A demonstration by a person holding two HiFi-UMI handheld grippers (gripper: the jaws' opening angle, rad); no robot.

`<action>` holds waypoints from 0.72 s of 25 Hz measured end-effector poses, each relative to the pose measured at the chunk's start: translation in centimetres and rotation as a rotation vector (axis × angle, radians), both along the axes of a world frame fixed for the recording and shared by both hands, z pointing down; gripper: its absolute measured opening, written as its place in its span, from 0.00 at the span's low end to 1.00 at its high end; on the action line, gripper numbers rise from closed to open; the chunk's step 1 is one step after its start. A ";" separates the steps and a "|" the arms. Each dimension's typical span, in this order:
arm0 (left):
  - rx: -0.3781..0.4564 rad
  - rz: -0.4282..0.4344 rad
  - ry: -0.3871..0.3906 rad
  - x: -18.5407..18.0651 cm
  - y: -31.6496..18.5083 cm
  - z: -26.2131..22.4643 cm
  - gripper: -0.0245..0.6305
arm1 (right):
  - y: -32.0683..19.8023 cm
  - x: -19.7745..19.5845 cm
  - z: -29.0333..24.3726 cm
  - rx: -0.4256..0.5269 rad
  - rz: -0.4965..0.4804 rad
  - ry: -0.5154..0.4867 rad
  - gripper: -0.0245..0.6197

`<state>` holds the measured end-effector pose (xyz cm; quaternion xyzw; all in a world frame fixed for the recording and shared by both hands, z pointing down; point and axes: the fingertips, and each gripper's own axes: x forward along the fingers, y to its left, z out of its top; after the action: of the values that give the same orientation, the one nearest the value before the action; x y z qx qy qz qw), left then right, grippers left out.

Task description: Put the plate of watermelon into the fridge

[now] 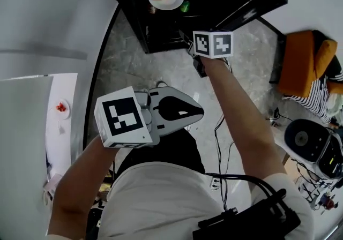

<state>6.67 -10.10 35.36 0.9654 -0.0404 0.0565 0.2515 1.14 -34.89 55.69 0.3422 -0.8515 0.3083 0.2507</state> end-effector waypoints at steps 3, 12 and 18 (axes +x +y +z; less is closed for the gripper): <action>0.007 0.025 0.007 0.1 2.7 -1.2 0.06 | 3.9 0.2 -1.8 0.006 -0.036 0.023 0.16; 0.007 0.066 0.004 -0.8 10.9 -4.7 0.06 | 16.0 0.4 -8.0 0.058 -0.140 0.058 0.07; 0.018 0.074 -0.005 -0.8 15.7 -7.2 0.06 | 23.9 1.3 -12.4 0.082 -0.157 0.021 0.07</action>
<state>5.85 5.56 28.18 0.9682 -0.0057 0.0680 0.2406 2.44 -10.99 43.30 0.2876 -0.8849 0.2492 0.2687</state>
